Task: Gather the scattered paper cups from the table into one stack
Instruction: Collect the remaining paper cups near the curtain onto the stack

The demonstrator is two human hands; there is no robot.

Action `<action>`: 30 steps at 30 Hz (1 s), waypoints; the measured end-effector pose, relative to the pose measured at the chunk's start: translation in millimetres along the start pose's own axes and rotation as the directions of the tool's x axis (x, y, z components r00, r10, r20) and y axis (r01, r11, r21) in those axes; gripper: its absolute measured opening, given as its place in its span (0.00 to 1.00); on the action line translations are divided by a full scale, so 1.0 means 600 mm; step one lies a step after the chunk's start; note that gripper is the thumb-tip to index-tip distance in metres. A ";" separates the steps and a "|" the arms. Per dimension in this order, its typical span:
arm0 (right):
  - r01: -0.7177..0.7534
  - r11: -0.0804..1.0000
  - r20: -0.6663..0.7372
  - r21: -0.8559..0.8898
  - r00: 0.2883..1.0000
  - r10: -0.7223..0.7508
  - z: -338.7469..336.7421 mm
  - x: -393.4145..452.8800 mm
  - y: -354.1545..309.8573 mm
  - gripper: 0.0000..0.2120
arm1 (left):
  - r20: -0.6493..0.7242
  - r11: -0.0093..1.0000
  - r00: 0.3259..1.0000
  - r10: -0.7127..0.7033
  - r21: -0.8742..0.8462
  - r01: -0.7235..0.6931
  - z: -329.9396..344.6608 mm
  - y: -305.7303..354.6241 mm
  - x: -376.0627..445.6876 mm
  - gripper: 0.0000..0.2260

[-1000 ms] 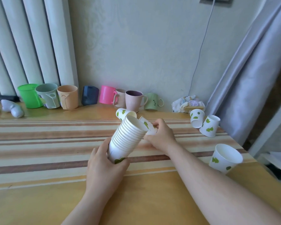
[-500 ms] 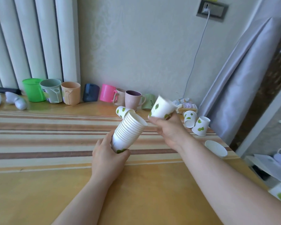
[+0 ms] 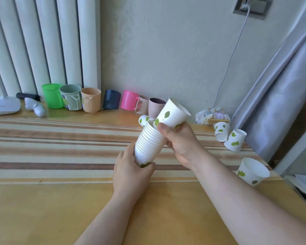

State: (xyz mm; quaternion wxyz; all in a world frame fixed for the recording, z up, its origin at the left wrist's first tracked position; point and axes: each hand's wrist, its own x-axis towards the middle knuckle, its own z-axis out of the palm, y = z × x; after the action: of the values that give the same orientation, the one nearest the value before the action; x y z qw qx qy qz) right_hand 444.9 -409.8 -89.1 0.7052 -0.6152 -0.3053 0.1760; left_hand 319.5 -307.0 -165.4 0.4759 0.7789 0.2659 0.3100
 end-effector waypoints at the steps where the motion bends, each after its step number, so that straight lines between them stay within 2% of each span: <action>1: -0.029 0.999 0.042 -0.016 0.999 0.030 -0.002 0.001 0.005 0.44 | -0.005 1.000 1.000 0.002 0.003 -0.002 0.000 0.000 0.000 0.31; 5: -0.126 0.990 0.274 -0.060 0.952 0.138 -0.018 0.011 0.025 0.57 | -0.016 1.000 1.000 -0.013 -0.005 0.013 0.003 0.000 -0.003 0.31; 7: -0.174 0.982 0.382 -0.076 0.904 0.190 -0.037 0.022 0.045 0.53 | -0.024 1.000 1.000 -0.020 -0.015 0.019 0.004 -0.002 -0.002 0.31; 8: -0.204 0.976 0.387 -0.075 0.896 0.217 -0.044 0.030 0.057 0.49 | -0.031 0.999 0.999 -0.027 -0.018 0.026 0.005 -0.002 -0.001 0.31; 11: -0.204 0.975 0.145 -0.087 0.966 0.215 -0.056 0.071 0.096 0.39 | -0.067 0.996 0.995 -0.073 -0.050 0.070 0.006 -0.003 0.002 0.30; 12: -0.192 0.979 0.137 -0.072 0.970 0.200 -0.053 0.085 0.103 0.39 | -0.075 0.996 0.994 -0.073 -0.054 0.069 0.007 -0.005 0.002 0.29; 14: -0.184 0.983 0.204 0.023 0.963 0.176 -0.036 0.107 0.116 0.44 | -0.078 0.997 0.995 -0.062 -0.045 0.058 0.006 -0.009 0.003 0.29; 17: -0.164 0.981 0.158 0.105 0.977 0.147 -0.010 0.125 0.126 0.47 | -0.071 0.996 0.995 -0.076 -0.054 0.072 0.003 -0.015 0.005 0.33; 18: -0.160 0.979 0.144 0.127 0.979 0.142 -0.008 0.129 0.129 0.46 | -0.058 0.996 0.995 -0.079 -0.048 0.076 0.003 -0.014 0.005 0.35; 20: -0.173 0.967 0.217 0.185 0.967 0.131 -0.008 0.140 0.131 0.41 | -0.029 0.996 0.996 -0.085 -0.026 0.084 0.003 -0.010 0.007 0.36; 22: -0.217 0.950 0.296 0.227 0.944 0.145 -0.010 0.152 0.126 0.33 | -0.010 0.995 0.996 -0.094 -0.015 0.094 0.004 -0.011 0.008 0.32; 24: -0.248 0.931 0.194 0.267 0.960 0.200 -0.010 0.163 0.121 0.23 | -0.010 0.995 0.995 -0.096 -0.024 0.096 0.004 -0.011 0.007 0.24; 25: -0.227 0.940 0.055 0.255 0.974 0.220 -0.010 0.168 0.121 0.22 | -0.013 0.995 0.995 -0.094 -0.028 0.094 0.003 -0.012 0.006 0.23; 26: -0.182 0.969 -0.129 0.170 0.970 0.205 -0.009 0.172 0.124 0.23 | -0.017 0.996 0.996 -0.089 -0.030 0.089 0.003 -0.012 0.006 0.23; 27: -0.151 0.988 -0.319 -0.001 0.937 0.143 -0.007 0.177 0.128 0.25 | -0.025 0.996 0.996 -0.085 -0.030 0.084 0.003 -0.011 0.006 0.23; 28: -0.170 0.964 -0.450 -0.203 0.891 0.062 -0.007 0.180 0.134 0.27 | -0.037 0.996 0.996 -0.083 -0.027 0.082 0.003 -0.010 0.006 0.23; 29: -0.227 0.898 -0.505 -0.377 0.863 0.006 -0.007 0.182 0.138 0.32 | -0.048 0.996 0.995 -0.089 -0.025 0.088 0.003 -0.008 0.007 0.22; 30: -0.281 0.817 -0.500 -0.503 0.866 -0.010 -0.009 0.184 0.142 0.38 | -0.053 0.995 0.994 -0.099 -0.027 0.098 0.003 -0.006 0.007 0.22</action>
State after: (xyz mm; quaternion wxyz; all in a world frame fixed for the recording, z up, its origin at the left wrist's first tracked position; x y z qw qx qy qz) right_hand 542.1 -329.4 -149.1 0.5315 -0.8392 -0.1121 -0.0282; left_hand 322.8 -303.7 -168.5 0.4926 0.7502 0.3130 0.3106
